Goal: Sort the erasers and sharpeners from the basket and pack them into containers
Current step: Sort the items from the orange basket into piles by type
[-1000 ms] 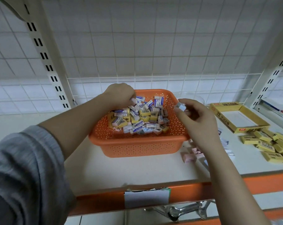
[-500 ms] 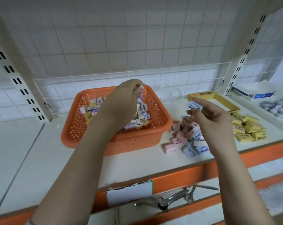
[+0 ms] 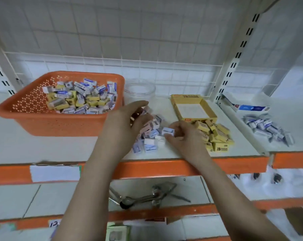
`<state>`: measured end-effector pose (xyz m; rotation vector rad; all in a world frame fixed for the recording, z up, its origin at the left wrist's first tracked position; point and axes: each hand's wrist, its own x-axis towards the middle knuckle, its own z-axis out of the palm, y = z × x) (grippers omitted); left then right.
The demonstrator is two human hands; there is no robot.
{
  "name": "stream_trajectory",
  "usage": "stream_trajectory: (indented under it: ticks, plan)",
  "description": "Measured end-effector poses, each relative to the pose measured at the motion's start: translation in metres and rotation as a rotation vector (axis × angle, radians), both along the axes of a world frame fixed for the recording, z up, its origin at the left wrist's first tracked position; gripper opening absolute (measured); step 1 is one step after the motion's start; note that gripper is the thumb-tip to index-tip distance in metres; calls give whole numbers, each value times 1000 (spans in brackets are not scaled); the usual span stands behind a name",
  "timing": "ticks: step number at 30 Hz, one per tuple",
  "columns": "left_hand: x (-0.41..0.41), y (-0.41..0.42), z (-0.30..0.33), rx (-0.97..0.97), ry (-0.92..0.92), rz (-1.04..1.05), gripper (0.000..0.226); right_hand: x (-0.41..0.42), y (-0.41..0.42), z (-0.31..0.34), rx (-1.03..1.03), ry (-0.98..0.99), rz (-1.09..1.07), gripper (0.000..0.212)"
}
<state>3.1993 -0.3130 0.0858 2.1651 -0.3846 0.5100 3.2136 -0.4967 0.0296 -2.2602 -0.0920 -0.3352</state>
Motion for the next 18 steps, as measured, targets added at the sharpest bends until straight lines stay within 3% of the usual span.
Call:
stream_trajectory:
  ticks: [5,9,14,18]
  plan:
    - [-17,-7,-2,-7,-15,113,29,14,3,-12,-125,-35,163,24]
    - [-12,-14,-4,20,-71,110,26,10,-10,-13,-105,-150,154,24]
    - [7,-56,0,38,-49,18,25,-25,-95,-4,-58,-456,-142,15]
    - [25,-129,5,54,-6,-219,15,-50,-184,-12,-24,-537,-546,36]
